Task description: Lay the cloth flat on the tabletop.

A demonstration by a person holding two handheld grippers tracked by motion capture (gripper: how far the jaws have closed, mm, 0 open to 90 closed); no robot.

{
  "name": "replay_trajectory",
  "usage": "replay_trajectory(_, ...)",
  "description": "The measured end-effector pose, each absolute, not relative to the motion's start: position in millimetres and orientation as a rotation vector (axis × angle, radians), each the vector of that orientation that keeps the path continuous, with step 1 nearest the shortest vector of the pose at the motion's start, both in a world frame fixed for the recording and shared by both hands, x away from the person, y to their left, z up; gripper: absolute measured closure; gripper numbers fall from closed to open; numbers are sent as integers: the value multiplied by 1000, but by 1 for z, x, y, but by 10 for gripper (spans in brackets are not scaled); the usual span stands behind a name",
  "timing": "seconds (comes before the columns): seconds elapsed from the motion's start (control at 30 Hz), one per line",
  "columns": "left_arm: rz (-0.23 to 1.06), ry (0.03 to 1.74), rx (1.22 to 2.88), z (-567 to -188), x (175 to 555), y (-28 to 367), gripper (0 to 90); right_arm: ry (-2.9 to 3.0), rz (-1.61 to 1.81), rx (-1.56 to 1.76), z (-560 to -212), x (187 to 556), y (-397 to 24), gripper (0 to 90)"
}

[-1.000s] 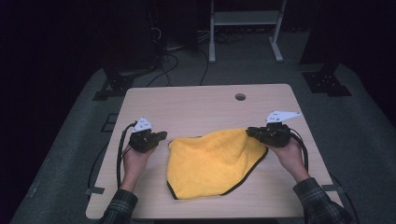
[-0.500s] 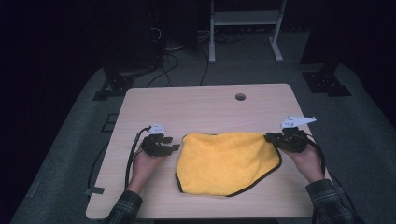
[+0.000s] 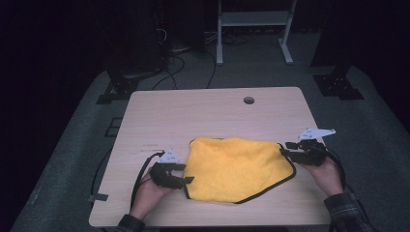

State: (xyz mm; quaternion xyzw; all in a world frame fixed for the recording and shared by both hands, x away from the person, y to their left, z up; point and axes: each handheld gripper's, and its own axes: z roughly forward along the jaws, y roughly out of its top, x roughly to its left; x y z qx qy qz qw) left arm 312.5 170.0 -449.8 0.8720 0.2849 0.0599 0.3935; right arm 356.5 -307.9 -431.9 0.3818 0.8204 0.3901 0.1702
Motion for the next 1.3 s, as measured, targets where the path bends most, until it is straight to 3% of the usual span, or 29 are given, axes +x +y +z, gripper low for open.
replay_trajectory(0.33,139,643,2299,-457,274,166,364,2354,1119,1076,-438,343,-310,558)
replay_trajectory(0.4,151,640,2319,-458,275,165,445,2355,1120,1075,-437,343,-309,558)
replay_trajectory(0.57,135,597,2326,-457,281,162,827,2363,1118,1057,-438,343,-305,559)
replay_trajectory(0.6,135,588,2306,-453,283,162,839,2362,1118,1057,-438,343,-305,559)
replay_trajectory(0.77,168,580,2154,-428,294,165,853,2352,1133,1055,-436,342,-306,561)
replay_trajectory(0.97,230,550,2082,-404,320,151,853,2356,1130,1051,-436,342,-304,561)
replay_trajectory(1.3,265,611,2105,-420,388,107,851,2373,1125,1036,-438,343,-301,561)
